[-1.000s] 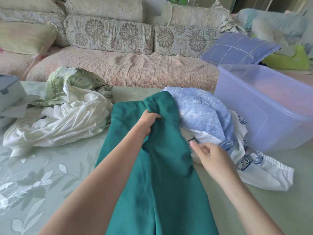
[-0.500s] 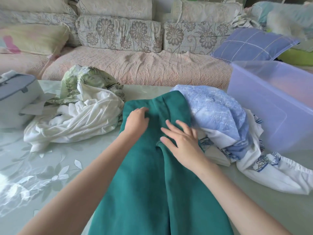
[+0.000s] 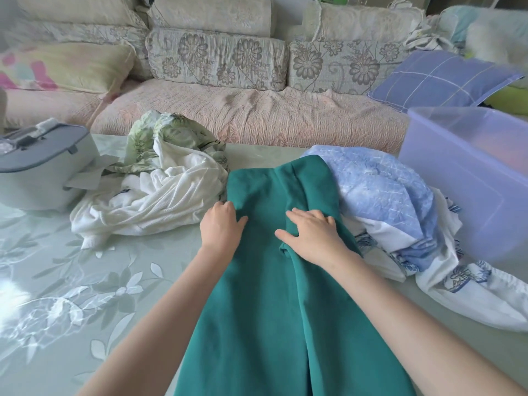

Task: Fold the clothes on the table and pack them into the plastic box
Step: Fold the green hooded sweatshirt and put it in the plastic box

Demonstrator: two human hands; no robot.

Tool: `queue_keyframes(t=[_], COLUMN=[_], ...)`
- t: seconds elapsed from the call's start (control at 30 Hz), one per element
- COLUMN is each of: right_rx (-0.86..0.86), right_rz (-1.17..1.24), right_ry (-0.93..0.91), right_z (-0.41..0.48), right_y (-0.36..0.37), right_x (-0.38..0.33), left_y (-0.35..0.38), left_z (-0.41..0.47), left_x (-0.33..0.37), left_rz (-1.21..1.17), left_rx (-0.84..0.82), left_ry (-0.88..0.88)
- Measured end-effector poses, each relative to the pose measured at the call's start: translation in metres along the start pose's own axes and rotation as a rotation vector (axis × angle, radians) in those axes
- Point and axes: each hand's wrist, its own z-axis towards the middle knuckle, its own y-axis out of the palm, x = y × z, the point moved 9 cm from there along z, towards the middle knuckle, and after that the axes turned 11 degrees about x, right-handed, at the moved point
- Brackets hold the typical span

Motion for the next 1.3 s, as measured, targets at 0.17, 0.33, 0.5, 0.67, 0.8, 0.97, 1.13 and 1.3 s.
queue_keyframes(t=[0.17, 0.33, 0.5, 0.67, 0.8, 0.97, 1.13, 1.3], right_rx=[0.086, 0.199, 0.166, 0.257, 0.175, 0.090, 0.178, 0.291], right_rz=[0.000, 0.145, 0.237, 0.395, 0.456, 0.250, 0.115, 0.213], right_ry=[0.112, 0.164, 0.078, 0.123, 0.109, -0.004, -0.062, -0.130], right_z=[0.015, 0.024, 0.021, 0.021, 0.005, -0.049, -0.059, -0.072], right_y=[-0.013, -0.027, -0.002, -0.003, -0.007, -0.008, -0.019, -0.034], right_x=[-0.006, 0.011, -0.002, -0.002, -0.008, -0.027, -0.042, -0.052], left_y=[-0.005, -0.009, 0.000, -0.010, 0.012, 0.041, 0.038, 0.031], left_z=[0.007, 0.006, 0.004, -0.001, -0.024, -0.038, -0.040, -0.032], left_x=[-0.010, -0.063, -0.084, -0.035, 0.003, 0.013, 0.015, 0.015], left_rz=[-0.176, -0.578, -0.589, -0.269, -0.059, -0.040, -0.056, -0.111], left_rx=[0.000, 0.061, -0.003, 0.028, -0.098, -0.400, -0.398, -0.339], left_ry=[-0.088, -0.414, -0.449, -0.138, 0.154, 0.307, 0.335, 0.299])
